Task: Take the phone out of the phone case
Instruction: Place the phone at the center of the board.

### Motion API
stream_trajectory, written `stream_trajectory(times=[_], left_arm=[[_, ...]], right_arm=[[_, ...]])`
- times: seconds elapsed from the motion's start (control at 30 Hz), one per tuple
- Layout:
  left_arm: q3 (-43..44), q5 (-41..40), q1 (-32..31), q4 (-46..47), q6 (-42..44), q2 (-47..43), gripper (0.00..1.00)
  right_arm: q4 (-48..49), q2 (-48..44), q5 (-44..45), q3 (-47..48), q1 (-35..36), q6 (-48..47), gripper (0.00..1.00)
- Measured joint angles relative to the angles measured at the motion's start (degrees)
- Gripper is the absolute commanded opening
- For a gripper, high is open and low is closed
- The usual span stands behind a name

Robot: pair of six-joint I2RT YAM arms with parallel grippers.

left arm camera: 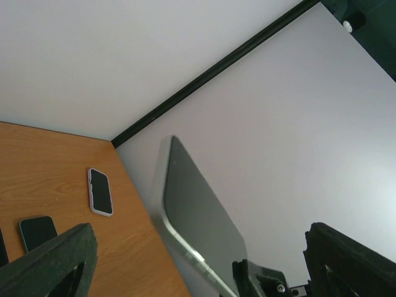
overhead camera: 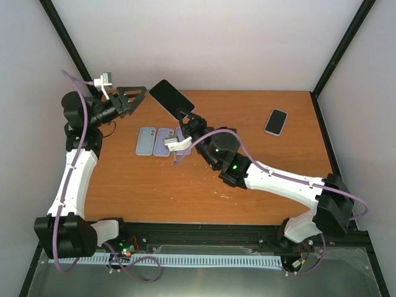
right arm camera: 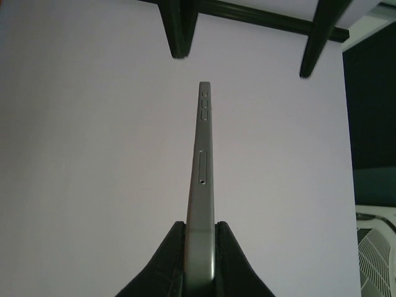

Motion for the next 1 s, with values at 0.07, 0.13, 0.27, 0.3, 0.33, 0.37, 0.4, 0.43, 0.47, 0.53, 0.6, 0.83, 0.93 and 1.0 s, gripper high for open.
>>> stream_trajectory(times=[0.07,0.13,0.27,0.3,0.33,0.37,0.4,0.43,0.47,0.53,0.6,0.83,0.93,1.0], left_arm=[[-0.44,-0.02,-0.31,0.61,-0.63,-0.02,0.86],[-1.07,-0.04,-0.48,1.42,-1.44,-0.02,0.83],[-2.08,0.04,-0.7,2.23,-2.95,-0.04,0.78],[-2.21,0.09,-0.7,2.29,-3.23,-0.04,0.76],[-2.32,0.13,-0.7,2.49,-3.61,-0.04,0.75],[-2.45,0.17,-0.72,2.78,-4.02,-0.04,0.74],[-2.64,0.17,-0.76,3.13,-4.46,-0.04,0.74],[-2.89,0.2,-0.79,3.54,-4.9,-0.04,0.73],[-3.21,0.24,-0.85,3.96,-5.42,-0.04,0.72],[-4.22,0.33,-1.05,5.18,-6.64,-0.04,0.69],[-5.25,0.37,-1.36,6.19,-8.02,-0.04,0.66],[-6.62,0.42,-2.03,9.57,-11.98,-0.02,0.5],[-6.69,0.44,-2.1,10.86,-13.22,-0.02,0.43],[-6.73,0.46,-2.16,11.61,-13.66,0.04,0.4]], right_arm=[[0.61,1.11,0.0,0.11,0.68,-0.7,0.03],[1.42,2.01,0.07,0.13,1.22,-1.25,0.03],[2.6,3.34,0.11,0.74,1.9,-2.01,0.03],[2.89,3.45,0.11,0.76,1.99,-2.16,0.03],[3.06,3.52,0.11,0.76,2.05,-2.32,0.03],[3.26,3.58,0.11,0.76,2.1,-2.43,0.03],[3.34,3.58,0.11,0.76,2.1,-2.56,0.03],[3.54,3.58,0.11,0.76,2.12,-2.75,0.03],[3.74,3.61,0.11,0.76,2.14,-2.86,0.03],[4.52,3.63,0.09,0.76,2.16,-3.19,0.03],[5.11,3.67,0.09,0.76,2.23,-3.5,0.03],[7.23,4.96,0.04,0.76,2.64,-4.9,0.03],[7.74,5.51,0.04,0.76,2.78,-5.31,0.03],[8.15,5.86,0.07,0.76,2.8,-5.53,0.03]])
